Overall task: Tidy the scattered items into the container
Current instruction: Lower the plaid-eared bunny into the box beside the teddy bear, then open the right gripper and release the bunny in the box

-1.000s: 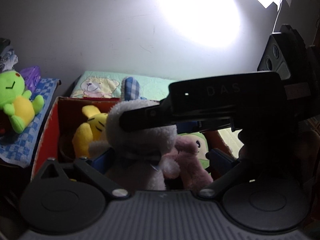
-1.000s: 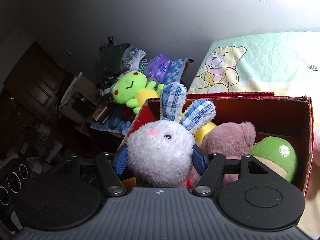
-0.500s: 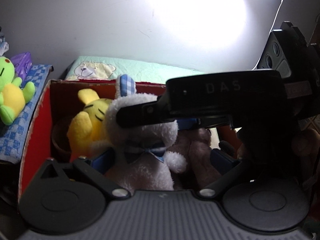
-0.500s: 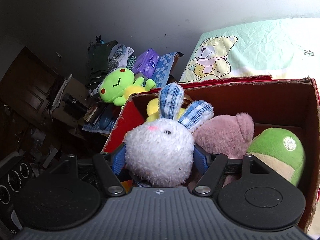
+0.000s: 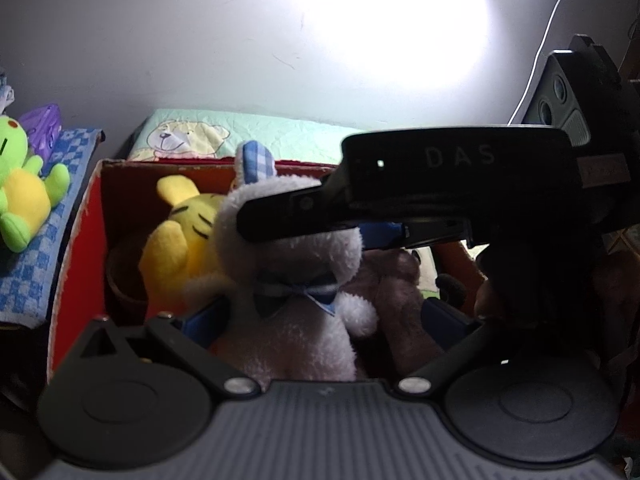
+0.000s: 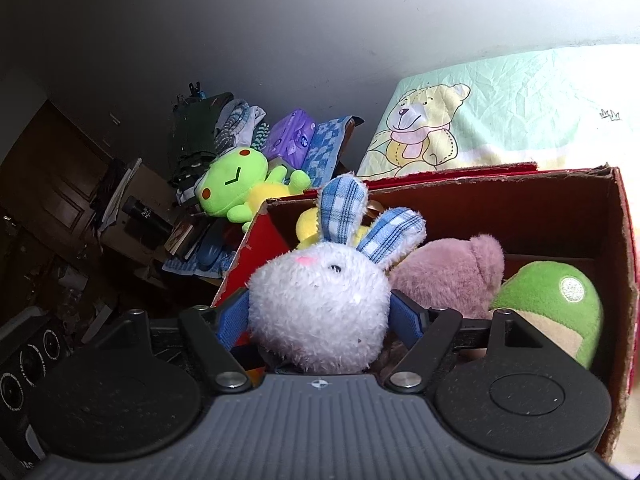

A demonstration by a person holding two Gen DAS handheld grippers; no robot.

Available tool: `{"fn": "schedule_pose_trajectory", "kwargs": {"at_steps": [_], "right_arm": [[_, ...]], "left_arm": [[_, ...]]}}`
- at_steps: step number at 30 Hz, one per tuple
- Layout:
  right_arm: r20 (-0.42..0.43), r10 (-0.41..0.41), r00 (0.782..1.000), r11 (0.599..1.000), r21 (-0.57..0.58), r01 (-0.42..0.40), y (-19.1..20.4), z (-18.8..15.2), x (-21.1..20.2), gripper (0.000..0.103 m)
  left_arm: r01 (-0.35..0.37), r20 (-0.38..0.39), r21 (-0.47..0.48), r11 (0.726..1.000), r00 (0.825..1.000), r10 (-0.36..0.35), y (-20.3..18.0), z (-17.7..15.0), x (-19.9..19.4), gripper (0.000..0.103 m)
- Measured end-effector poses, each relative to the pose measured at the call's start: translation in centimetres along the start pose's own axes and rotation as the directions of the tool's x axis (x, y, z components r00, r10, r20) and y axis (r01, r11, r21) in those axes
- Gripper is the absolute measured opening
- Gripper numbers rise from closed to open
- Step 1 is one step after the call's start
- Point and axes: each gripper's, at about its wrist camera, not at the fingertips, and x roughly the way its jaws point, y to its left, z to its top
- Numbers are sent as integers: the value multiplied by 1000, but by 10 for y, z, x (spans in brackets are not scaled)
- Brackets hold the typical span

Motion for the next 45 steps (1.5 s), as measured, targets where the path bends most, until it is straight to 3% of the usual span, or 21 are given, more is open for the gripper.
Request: {"fn": "schedule_pose_trajectory", "kwargs": {"at_steps": [10,16,26,33,45], "right_arm": [[88,-57,994,998,42,54,-5,-9,-30,76],[122,-105,987,992,88,94,-10,-17,-42,74],[138,-202,970,979,47,198,-3,-32,-49,74],[143,-234,962,972,47,230,-3,-42,-54,74],[169,-270,948,963,59,264,0,-52,-60,74]], "left_arm": [[-112,-47,-9,994,993,112,-7,5,2,102],[-218,-93,-15,976,972,215,-2,11,15,102],[-307,-109,14,952,946,307,-13,8,14,102],[-387,-125,28,922,913,387,-13,8,15,102],[-436,-139,27,900,890,435,-14,2,16,102]]}}
